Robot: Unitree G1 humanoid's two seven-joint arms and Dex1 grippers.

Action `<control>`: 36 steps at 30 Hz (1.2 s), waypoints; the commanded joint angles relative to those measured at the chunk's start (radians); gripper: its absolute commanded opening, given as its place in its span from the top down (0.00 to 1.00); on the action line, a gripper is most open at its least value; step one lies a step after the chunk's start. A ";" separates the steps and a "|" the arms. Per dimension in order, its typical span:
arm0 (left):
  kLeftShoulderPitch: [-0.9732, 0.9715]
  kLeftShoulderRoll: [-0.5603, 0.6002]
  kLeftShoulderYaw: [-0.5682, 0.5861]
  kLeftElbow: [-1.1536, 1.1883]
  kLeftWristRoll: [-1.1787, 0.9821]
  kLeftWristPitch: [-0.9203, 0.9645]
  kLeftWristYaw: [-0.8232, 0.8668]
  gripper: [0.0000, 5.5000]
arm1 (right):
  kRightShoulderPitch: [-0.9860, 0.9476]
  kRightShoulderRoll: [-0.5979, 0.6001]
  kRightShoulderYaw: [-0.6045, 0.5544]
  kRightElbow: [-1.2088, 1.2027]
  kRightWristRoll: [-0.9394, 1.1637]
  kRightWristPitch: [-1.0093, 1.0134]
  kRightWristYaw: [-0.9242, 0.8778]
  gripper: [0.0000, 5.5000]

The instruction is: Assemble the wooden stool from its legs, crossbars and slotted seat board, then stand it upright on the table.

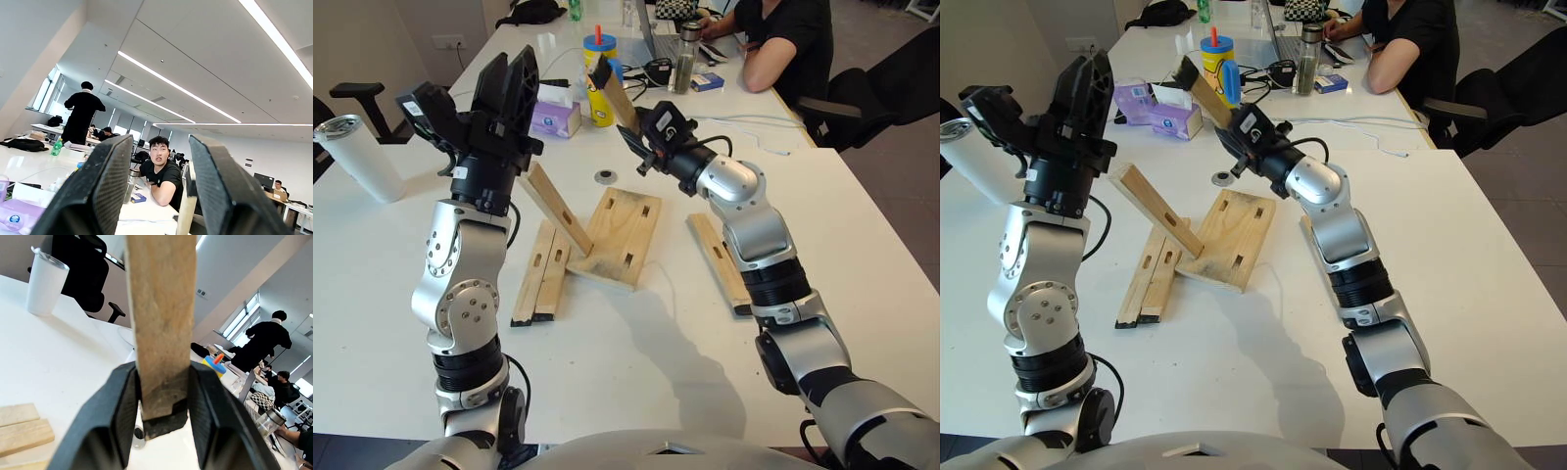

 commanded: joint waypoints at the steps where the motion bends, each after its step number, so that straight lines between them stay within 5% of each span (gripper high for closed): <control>1: 0.001 0.007 -0.074 0.001 0.044 0.020 -0.015 0.61 | -0.041 0.033 0.016 -0.029 -0.006 -0.012 -0.011 0.76; 12: -0.030 -0.004 -0.132 0.071 0.155 -0.025 -0.042 0.61 | -0.047 0.069 0.044 -0.046 -0.002 -0.019 0.006 0.76; 23: -0.024 -0.018 -0.115 0.070 0.200 -0.064 -0.036 0.92 | -0.040 0.059 0.055 -0.051 0.005 -0.017 0.042 0.76; 30: -0.018 -0.014 -0.093 0.084 0.206 -0.074 -0.042 0.92 | -0.046 0.056 0.032 -0.063 0.055 0.004 0.085 0.76; 36: -0.007 -0.006 -0.071 0.099 0.200 -0.083 -0.058 0.92 | -0.053 0.031 0.000 -0.095 0.163 0.051 0.190 0.62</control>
